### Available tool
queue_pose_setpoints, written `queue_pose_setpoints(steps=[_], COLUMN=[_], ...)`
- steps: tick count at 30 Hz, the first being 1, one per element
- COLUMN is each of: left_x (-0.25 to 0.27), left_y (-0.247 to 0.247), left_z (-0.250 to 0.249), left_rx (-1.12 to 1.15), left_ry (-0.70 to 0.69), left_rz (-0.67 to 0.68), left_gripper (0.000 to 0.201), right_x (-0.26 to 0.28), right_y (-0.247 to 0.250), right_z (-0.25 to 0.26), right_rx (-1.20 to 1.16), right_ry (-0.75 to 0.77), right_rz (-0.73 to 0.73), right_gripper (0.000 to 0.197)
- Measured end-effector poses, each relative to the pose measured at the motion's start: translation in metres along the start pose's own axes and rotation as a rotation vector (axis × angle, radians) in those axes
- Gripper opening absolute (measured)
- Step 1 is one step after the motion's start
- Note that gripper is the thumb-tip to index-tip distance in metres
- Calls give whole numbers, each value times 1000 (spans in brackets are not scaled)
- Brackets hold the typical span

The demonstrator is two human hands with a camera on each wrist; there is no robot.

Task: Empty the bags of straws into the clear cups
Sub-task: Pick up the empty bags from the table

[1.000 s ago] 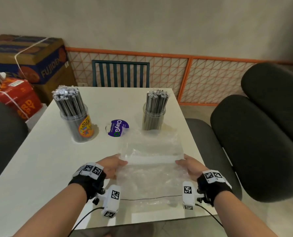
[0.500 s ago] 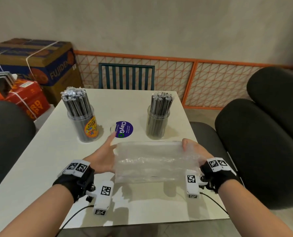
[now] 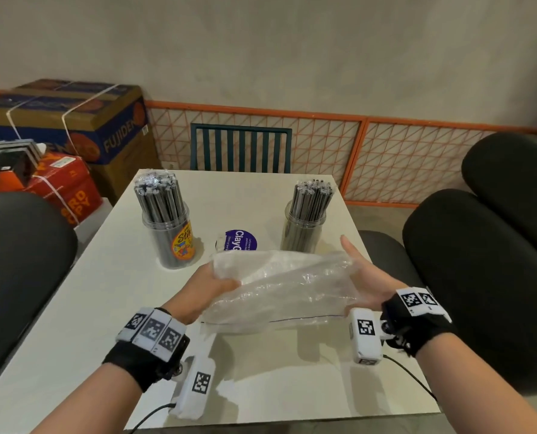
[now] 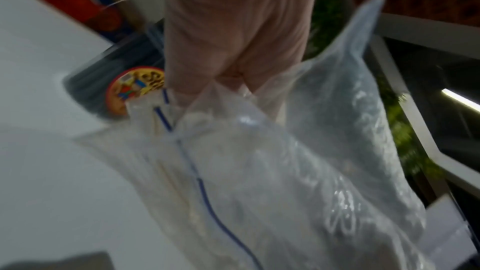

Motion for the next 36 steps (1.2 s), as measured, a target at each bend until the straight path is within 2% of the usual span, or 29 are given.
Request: queue_pose_setpoints(steps=[3,4,5,6,8,10,12,14,15,17,19,20,23,25,27,28,31,34,36], left_x=[-2,-4,-6,-6,-9,-12,-17,-19,-16,-6,0,-2,-15,-19,-20,-20,-11,3,3], left_y=[12,15,17,16,11,8,3,-7,-11,-22,-27,-26,-16,-11,-11,-16,-38,-50,-48], left_z=[-8,-7,-5,-3,7,18,18,16,19,27,35,37,35,26,8,-2,-28,-41,-51], left_rx=[-15,-8,-7,-19,-38,-62,-191,-251,-213,-130,-152,-197,-310,-262,-264,-229,80,377,408], left_ry=[-54,-46,-38,-18,36,79,24,31,109,309,361,335,201,174,119,96,69,167,99], left_rz=[-23,-23,-16,-1,10,-68,-110,-65,-24,115,210,198,36,-90,-198,-201,-7,205,197], left_gripper=[34,33,32,30,26,22,38,67,77,84,96,93,56,49,43,42,59,74,75], right_x=[-3,-8,-13,-16,-23,-25,-24,-20,-17,-11,-12,-14,-13,-1,14,17,13,11,15], right_y=[-19,-19,-14,-13,-12,-18,-27,-40,-48,-61,-63,-59,-45,-53,-82,-99,-114,-114,-125], right_z=[6,3,0,0,12,24,30,34,37,43,44,44,44,51,53,47,34,34,33], right_rx=[149,250,366,460,612,757,834,911,951,1002,952,884,634,682,960,1076,1107,1083,1088], right_ry=[51,63,63,87,236,387,471,576,639,739,729,679,545,662,888,986,1081,1146,1176], right_rz=[96,118,73,3,-193,-381,-543,-664,-700,-748,-706,-665,-582,-654,-776,-798,-769,-706,-593], right_gripper=[38,51,70,75,60,47,45,47,49,50,48,45,36,35,43,46,50,63,68])
Point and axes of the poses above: each hand's wrist, its own x-axis away from the middle knuckle, its own y-axis out of the back of the hand, z = x × y, the point moved 9 cm from there along -x, towards the middle knuckle, and after that the axes turned 14 degrees about -z, right-handed, at the moved point
